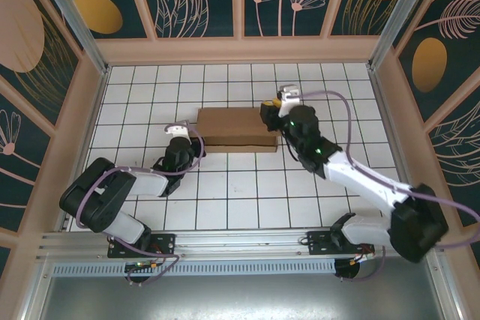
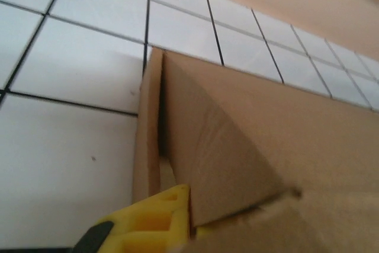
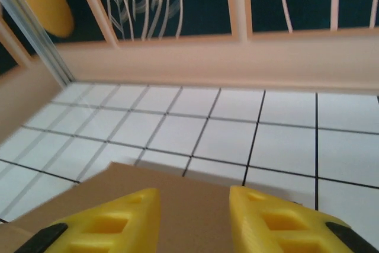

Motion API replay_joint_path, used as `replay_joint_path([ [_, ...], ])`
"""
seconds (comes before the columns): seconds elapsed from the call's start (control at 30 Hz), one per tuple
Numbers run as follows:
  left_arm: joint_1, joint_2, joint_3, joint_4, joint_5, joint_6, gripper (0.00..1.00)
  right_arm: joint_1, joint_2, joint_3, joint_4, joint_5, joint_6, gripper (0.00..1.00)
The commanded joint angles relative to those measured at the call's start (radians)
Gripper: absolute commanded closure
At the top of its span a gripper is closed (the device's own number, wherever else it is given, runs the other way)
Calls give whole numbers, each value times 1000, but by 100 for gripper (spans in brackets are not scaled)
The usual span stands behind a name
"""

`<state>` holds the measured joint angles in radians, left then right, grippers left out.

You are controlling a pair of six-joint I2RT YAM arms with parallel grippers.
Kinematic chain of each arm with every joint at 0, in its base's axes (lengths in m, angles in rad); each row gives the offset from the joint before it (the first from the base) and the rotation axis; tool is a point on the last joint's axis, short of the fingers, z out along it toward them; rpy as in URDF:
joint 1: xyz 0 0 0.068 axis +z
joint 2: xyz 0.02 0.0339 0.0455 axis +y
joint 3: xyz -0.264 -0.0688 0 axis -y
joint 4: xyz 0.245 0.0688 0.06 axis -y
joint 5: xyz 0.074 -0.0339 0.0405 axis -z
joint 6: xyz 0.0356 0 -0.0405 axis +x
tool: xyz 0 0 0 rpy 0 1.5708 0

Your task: Fold the paper box

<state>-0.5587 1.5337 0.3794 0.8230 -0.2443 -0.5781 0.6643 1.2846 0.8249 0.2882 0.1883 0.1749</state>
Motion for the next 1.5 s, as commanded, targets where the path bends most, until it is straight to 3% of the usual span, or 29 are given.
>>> replay_joint_path([
  [0.0,-10,-1,-12,-133,-14,20,80,-21,135,86,-183,-44,62,63],
  [0.2,-10,-85,-32,-214,-18,-41,59,-32,312,133,-216,-106,107,63],
  [0.4,-10,-171,-34,-351,-56,-121,41,-32,353,101,-188,-84,114,63],
  [0.43,-10,-183,-38,-361,-63,-129,15,-32,352,99,-183,-83,110,63],
  [0.47,-11,-200,-46,-370,-77,-145,1,-32,351,99,-181,-82,105,62],
  [0.63,-9,-247,11,-580,-167,-222,1,-34,332,91,-172,-69,89,62],
  [0.8,-8,-391,-30,-629,-221,-283,1,-41,307,74,-165,-85,80,61],
  [0.97,-9,-487,-20,-784,-317,-348,1,-48,297,54,-160,-88,71,61],
  [1.17,19,-516,129,-875,-422,-218,1,-47,372,53,-200,-83,51,60],
  [1.33,138,-474,238,-813,-257,-114,5,-47,383,34,-204,-83,45,60],
  [1.47,174,-324,367,-780,-88,-22,7,-46,317,54,-225,-88,33,58],
])
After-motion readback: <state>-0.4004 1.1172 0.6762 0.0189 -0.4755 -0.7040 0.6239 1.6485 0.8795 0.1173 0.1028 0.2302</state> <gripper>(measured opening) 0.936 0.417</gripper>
